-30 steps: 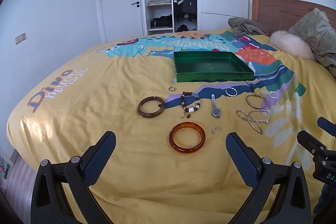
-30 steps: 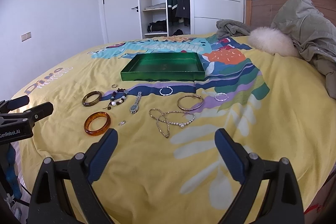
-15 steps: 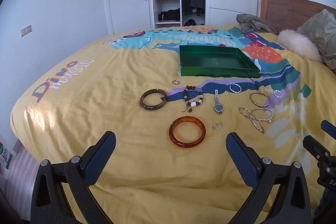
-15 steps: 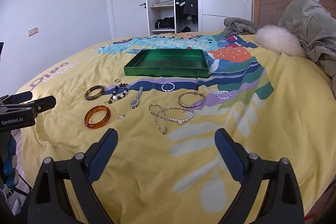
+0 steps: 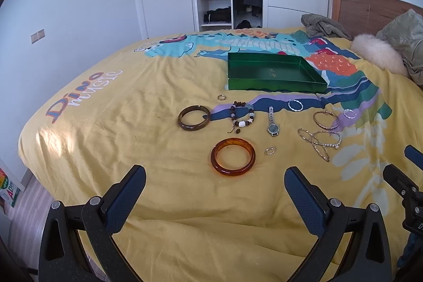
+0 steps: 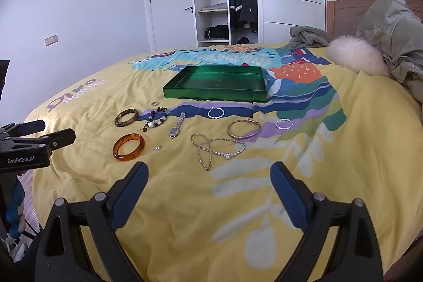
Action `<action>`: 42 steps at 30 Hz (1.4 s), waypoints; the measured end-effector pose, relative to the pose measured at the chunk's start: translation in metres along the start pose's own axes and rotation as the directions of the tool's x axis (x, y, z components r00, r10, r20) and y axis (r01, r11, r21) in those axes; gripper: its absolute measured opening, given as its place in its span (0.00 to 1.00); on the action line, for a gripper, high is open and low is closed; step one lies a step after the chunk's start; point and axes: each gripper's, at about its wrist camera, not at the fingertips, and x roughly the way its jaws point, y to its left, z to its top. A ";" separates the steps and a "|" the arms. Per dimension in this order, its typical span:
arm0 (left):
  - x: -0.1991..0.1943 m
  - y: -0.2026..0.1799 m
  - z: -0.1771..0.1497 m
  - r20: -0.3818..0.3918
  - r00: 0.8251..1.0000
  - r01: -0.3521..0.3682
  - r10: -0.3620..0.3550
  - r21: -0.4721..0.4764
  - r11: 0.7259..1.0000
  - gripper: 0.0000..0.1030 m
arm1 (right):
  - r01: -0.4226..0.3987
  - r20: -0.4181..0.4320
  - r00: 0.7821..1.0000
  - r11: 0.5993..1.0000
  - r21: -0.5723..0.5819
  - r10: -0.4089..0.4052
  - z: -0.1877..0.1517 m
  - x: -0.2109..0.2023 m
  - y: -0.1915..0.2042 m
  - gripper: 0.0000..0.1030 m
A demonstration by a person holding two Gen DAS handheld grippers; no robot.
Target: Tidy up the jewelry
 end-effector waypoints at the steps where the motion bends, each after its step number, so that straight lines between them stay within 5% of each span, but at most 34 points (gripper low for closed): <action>1: 0.000 0.000 0.000 -0.002 1.000 -0.006 0.006 0.005 1.000 1.00 | -0.001 0.002 1.000 1.000 0.000 0.001 0.000 0.000 0.000 0.91; 29: 0.017 0.006 0.013 0.000 1.000 0.026 -0.026 0.084 0.996 1.00 | 0.029 -0.025 0.999 0.999 0.045 -0.028 0.009 0.022 0.001 0.91; 42: 0.032 0.011 0.019 -0.048 0.995 0.097 -0.092 0.109 0.989 0.98 | 0.038 -0.036 0.999 0.999 0.026 -0.037 0.023 0.032 0.008 0.91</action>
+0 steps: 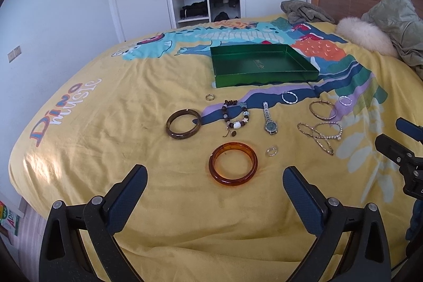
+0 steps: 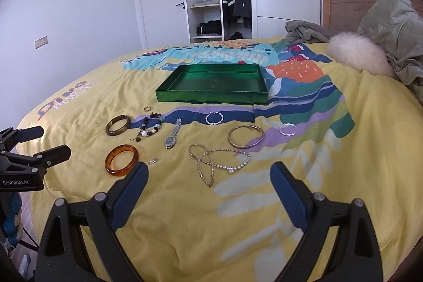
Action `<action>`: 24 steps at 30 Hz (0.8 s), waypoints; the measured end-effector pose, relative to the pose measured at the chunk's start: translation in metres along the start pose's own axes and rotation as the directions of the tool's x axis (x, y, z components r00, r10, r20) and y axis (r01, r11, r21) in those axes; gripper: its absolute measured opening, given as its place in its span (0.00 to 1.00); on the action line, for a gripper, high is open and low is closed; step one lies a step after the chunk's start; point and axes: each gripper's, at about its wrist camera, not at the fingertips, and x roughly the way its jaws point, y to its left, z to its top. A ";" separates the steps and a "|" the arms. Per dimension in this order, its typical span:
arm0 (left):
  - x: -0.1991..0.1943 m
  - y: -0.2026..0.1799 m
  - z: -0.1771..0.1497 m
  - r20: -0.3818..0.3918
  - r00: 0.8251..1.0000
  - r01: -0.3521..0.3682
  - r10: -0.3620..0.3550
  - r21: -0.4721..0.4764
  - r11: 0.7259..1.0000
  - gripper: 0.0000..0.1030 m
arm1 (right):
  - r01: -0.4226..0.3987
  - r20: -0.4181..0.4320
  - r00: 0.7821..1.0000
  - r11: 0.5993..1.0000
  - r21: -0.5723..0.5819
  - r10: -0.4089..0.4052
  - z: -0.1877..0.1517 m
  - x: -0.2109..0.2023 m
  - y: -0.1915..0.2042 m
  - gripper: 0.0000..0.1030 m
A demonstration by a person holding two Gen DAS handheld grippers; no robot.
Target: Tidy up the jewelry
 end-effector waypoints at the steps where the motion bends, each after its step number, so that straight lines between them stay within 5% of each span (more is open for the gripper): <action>1: 0.002 0.001 0.000 -0.005 1.000 0.013 -0.014 -0.005 1.000 0.98 | -0.002 -0.003 1.000 1.000 -0.003 0.002 0.001 0.001 0.000 0.91; 5: 0.010 -0.001 0.001 -0.013 0.999 0.036 -0.036 0.003 0.999 0.97 | -0.013 -0.020 1.000 1.000 -0.002 0.013 0.002 0.009 -0.002 0.90; 19: 0.068 -0.032 0.010 -0.112 0.979 0.178 -0.168 0.085 0.980 0.62 | -0.084 -0.104 0.991 0.996 0.003 0.084 0.007 0.058 -0.013 0.88; 24: 0.101 -0.040 0.010 -0.171 0.967 0.204 -0.187 0.088 0.975 0.53 | -0.129 -0.163 0.978 0.992 0.001 0.128 0.010 0.086 -0.017 0.68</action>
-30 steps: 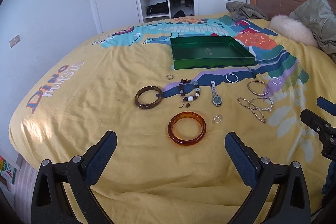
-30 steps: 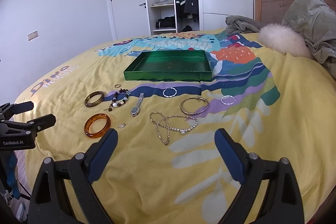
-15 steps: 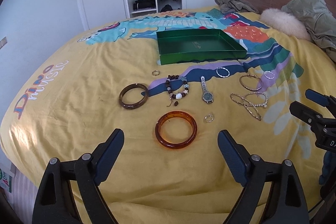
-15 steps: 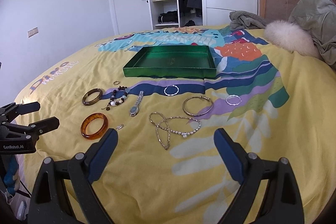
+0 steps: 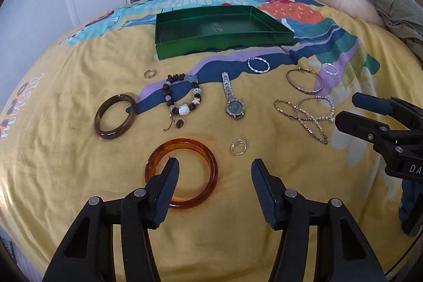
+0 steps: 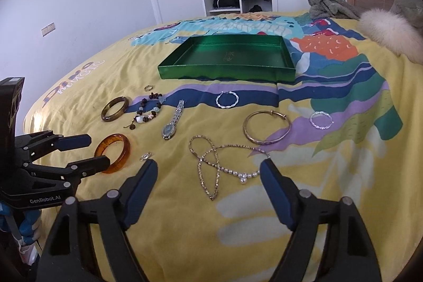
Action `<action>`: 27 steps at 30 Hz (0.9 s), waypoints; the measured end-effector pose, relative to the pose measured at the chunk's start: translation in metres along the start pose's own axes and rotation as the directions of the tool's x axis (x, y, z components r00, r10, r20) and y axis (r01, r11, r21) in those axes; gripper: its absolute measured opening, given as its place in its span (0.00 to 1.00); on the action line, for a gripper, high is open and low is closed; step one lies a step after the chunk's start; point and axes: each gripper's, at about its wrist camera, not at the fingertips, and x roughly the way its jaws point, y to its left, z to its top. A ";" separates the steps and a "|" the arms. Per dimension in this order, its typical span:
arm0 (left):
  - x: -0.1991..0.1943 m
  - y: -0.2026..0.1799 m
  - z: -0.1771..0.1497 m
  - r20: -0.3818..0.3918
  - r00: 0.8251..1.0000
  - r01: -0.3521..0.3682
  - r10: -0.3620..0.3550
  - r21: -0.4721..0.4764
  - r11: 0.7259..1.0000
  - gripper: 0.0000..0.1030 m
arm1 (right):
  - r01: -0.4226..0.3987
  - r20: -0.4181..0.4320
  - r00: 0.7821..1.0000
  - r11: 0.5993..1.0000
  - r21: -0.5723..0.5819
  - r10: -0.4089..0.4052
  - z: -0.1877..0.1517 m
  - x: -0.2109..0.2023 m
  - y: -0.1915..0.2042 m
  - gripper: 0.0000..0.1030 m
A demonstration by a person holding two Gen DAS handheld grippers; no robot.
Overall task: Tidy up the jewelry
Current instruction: 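Grasp the amber bangle with the left tool while the right tool grasps the rhinestone necklace, then carry the amber bangle and rhinestone necklace into the green tray with both tools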
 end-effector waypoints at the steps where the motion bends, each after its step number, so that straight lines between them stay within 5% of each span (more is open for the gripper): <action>1: 0.006 0.000 0.001 -0.011 1.000 0.005 -0.005 -0.001 1.000 0.51 | -0.008 -0.016 1.000 1.000 -0.001 0.008 0.001 0.007 -0.002 0.65; 5: 0.026 0.003 0.001 -0.054 0.998 0.018 -0.019 -0.018 1.000 0.46 | -0.048 -0.074 0.996 0.999 0.001 0.048 0.002 0.032 -0.008 0.57; 16: 0.052 0.016 -0.002 -0.125 0.990 0.060 -0.070 -0.081 0.995 0.41 | -0.064 -0.198 0.979 0.996 -0.054 0.053 0.004 0.086 -0.007 0.55; 20: 0.053 0.013 -0.003 -0.131 0.989 0.062 -0.070 -0.066 0.996 0.39 | -0.072 -0.217 0.975 0.995 -0.071 0.055 0.001 0.092 -0.004 0.35; 27: 0.050 0.019 -0.004 -0.124 0.987 0.088 -0.099 -0.092 0.992 0.11 | -0.084 -0.231 0.971 0.993 -0.084 0.063 -0.003 0.084 0.000 0.05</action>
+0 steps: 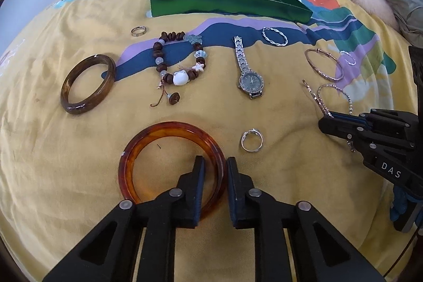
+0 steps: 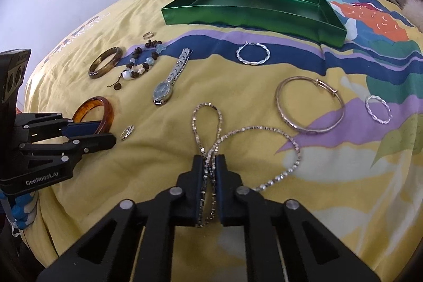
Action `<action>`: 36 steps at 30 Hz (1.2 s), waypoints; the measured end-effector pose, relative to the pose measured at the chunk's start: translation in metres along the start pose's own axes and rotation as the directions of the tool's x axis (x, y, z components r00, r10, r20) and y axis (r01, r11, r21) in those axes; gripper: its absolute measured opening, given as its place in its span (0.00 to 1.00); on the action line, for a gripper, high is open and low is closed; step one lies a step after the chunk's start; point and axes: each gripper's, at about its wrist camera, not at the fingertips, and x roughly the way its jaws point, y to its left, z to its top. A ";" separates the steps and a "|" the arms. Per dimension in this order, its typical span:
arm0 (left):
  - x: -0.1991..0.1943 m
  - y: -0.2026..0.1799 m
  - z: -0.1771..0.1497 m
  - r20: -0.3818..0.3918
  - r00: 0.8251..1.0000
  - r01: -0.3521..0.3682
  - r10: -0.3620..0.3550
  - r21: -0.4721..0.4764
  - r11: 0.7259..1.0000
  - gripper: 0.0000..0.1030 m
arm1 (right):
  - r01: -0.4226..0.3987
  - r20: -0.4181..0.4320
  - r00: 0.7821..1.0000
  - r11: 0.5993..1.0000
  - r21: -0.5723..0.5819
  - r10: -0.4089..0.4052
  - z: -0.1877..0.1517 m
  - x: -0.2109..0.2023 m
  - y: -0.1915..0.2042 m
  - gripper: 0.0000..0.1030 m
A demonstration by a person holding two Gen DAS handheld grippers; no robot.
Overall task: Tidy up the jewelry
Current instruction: 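Carry the amber bangle and rhinestone necklace into the green tray with both tools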
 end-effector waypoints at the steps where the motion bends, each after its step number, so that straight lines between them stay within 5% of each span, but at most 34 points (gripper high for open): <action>1: -0.001 0.000 -0.001 0.003 1.000 -0.001 0.001 0.003 1.000 0.11 | 0.004 0.003 1.000 1.000 0.002 -0.004 -0.002 -0.003 0.001 0.04; 18: -0.086 -0.009 0.003 0.174 0.985 0.016 -0.019 0.014 1.000 0.09 | 0.059 0.190 0.979 0.997 0.051 -0.068 -0.015 -0.114 0.024 0.03; 36: -0.210 -0.016 0.116 0.399 0.916 0.008 -0.039 0.079 0.997 0.09 | 0.185 0.437 0.883 0.983 0.013 -0.172 0.093 -0.238 0.030 0.03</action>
